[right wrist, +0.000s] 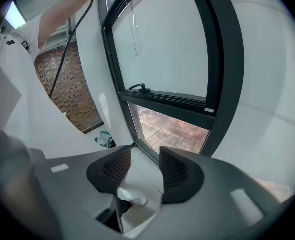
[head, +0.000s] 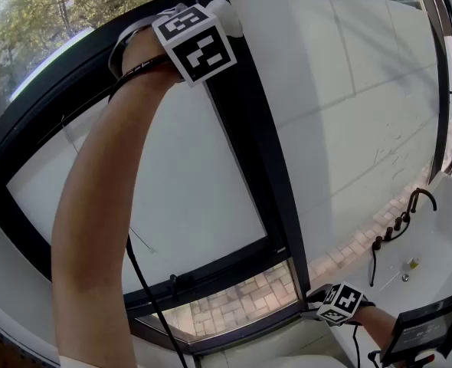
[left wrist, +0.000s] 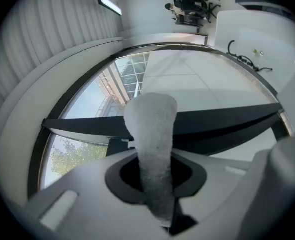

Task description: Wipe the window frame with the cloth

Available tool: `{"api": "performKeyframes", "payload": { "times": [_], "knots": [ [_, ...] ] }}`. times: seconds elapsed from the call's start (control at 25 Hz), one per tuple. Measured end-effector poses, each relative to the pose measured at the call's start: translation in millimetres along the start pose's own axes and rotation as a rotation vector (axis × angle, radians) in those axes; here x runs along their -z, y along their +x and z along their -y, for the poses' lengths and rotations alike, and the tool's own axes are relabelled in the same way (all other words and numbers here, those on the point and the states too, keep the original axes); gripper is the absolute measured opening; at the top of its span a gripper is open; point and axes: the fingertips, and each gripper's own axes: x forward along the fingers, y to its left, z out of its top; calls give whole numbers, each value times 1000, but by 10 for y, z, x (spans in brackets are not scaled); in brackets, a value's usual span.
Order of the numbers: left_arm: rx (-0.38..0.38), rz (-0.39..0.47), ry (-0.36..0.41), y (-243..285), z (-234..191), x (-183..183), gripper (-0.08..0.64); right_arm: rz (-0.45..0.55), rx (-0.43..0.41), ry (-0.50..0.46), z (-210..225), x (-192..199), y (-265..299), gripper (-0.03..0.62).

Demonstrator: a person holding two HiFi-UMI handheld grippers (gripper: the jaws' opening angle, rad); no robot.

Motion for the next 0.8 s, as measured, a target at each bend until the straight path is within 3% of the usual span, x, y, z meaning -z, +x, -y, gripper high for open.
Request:
{"api": "performKeyframes", "payload": {
  "times": [0.28, 0.8],
  "knots": [
    [19, -69, 55, 233, 461, 16, 91, -84, 0, -122, 67, -139, -168, 178],
    [83, -53, 71, 107, 1797, -57, 91, -77, -18, -132, -95, -46, -124, 178]
  ]
}}
